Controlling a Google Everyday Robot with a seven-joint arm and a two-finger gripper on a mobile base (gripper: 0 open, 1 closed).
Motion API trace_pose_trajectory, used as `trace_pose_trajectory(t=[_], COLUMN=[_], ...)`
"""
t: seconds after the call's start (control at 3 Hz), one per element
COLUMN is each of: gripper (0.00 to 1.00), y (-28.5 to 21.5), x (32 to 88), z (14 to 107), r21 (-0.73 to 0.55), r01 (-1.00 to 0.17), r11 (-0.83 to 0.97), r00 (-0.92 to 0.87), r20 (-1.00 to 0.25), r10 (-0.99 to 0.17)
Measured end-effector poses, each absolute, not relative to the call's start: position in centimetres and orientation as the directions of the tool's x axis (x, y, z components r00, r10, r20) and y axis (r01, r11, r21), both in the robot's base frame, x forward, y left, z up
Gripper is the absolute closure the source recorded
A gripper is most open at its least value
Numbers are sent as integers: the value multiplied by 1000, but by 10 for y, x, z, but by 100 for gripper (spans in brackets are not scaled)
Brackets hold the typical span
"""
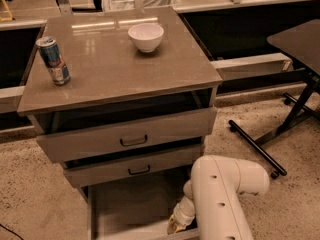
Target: Open bottom drawer
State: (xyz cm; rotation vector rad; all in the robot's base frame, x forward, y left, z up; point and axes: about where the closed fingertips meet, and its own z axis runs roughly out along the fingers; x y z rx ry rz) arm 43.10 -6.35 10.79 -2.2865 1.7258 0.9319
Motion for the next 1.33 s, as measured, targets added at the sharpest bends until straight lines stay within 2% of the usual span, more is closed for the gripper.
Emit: trace_pose_trajectory(t=[0.67, 1.0, 1.33], gripper=[100, 100, 100], y=[-71, -78, -96], x=[411, 407, 421], z=[116, 136, 194], r21=[280, 223, 27], r01=[-896, -916, -959], r11=[-344, -333, -282], r00=[143, 161, 222], r20=[-552, -556, -550], r10=[-821, -816, -805])
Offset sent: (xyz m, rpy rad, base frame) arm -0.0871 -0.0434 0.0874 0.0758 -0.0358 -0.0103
